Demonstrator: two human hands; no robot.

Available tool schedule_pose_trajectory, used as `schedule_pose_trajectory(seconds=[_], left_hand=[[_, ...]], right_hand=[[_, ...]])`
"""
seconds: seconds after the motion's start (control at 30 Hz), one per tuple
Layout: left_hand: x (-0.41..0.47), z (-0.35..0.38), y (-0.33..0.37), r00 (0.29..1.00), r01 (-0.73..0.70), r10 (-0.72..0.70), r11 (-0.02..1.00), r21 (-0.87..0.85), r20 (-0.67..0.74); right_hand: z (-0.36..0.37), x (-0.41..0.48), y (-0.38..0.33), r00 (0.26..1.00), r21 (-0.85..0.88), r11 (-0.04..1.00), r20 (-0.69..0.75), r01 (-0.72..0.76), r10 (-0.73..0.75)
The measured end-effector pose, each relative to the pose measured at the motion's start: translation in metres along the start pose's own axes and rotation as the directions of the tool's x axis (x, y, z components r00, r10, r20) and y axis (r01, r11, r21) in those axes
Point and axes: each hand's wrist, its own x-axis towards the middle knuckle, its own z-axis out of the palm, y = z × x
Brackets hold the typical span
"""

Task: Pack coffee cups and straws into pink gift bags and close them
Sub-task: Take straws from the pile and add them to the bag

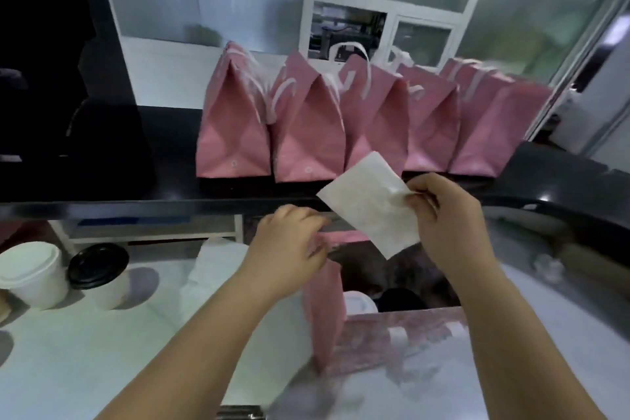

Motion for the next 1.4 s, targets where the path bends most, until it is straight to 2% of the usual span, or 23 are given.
schedule_pose_trajectory(seconds=[0.1,0.23,0.4,0.57,0.63,0.73,0.83,0.97,1.07,1.13,1.2,1.27,1.3,1.37,1.4], left_hand=[[0.0,0.031,0.02,0.999,0.007,-0.005,0.999,-0.043,0.045],[-0.003,0.061,0.028,0.988,0.098,-0.091,0.994,-0.053,0.126],[0.002,0.065,0.026,0.979,0.157,-0.15,0.987,-0.041,0.141],[0.006,0.065,0.031,0.967,0.193,-0.193,0.981,0.012,0.166],[0.004,0.068,0.033,0.972,0.186,-0.184,0.982,-0.006,0.143],[0.0,0.071,0.035,0.982,0.181,-0.178,0.982,-0.051,0.065],[-0.004,0.073,0.038,0.976,0.206,-0.214,0.969,-0.139,-0.041],[-0.008,0.073,0.042,0.934,0.236,-0.298,0.928,-0.288,-0.195],[-0.015,0.071,0.041,0.902,0.25,-0.363,0.881,-0.401,-0.235],[-0.026,0.069,0.039,0.881,0.253,-0.423,0.8,-0.545,-0.212],[-0.045,0.069,0.035,0.862,0.269,-0.488,0.669,-0.693,-0.137],[-0.069,0.078,0.032,0.869,0.283,-0.494,0.54,-0.792,-0.027],[-0.08,0.084,0.032,0.882,0.288,-0.47,0.486,-0.825,0.032],[-0.097,0.098,0.039,0.905,0.301,-0.41,0.421,-0.856,0.117],[-0.1,0.104,0.044,0.905,0.317,-0.402,0.413,-0.854,0.141]], right_hand=[[-0.013,-0.013,0.039,0.994,0.04,0.997,0.086,-0.064,0.061],[-0.008,-0.028,0.08,0.961,-0.043,0.994,0.254,-0.103,0.111],[0.02,-0.018,0.105,0.905,-0.228,0.968,0.426,0.107,0.0],[0.057,-0.011,0.122,0.834,-0.404,0.854,0.549,0.328,-0.061],[0.065,-0.014,0.128,0.816,-0.406,0.838,0.573,0.364,-0.077],[0.066,-0.015,0.132,0.783,-0.358,0.868,0.62,0.345,-0.055],[0.053,-0.016,0.127,0.818,-0.235,0.933,0.567,0.272,-0.096],[0.008,-0.018,0.121,0.912,-0.011,0.98,0.368,0.198,-0.18],[-0.03,-0.02,0.136,0.965,0.236,0.97,0.234,0.06,-0.117],[-0.048,-0.027,0.16,0.983,0.42,0.903,0.182,-0.086,0.009],[-0.058,-0.038,0.195,0.962,0.634,0.736,0.256,-0.239,0.092],[-0.059,-0.055,0.225,0.886,0.721,0.577,0.464,-0.383,0.009],[-0.055,-0.063,0.235,0.82,0.707,0.541,0.57,-0.455,-0.056],[-0.04,-0.078,0.245,0.697,0.652,0.547,0.698,-0.525,-0.163],[-0.031,-0.083,0.243,0.677,0.639,0.556,0.715,-0.532,-0.174]])
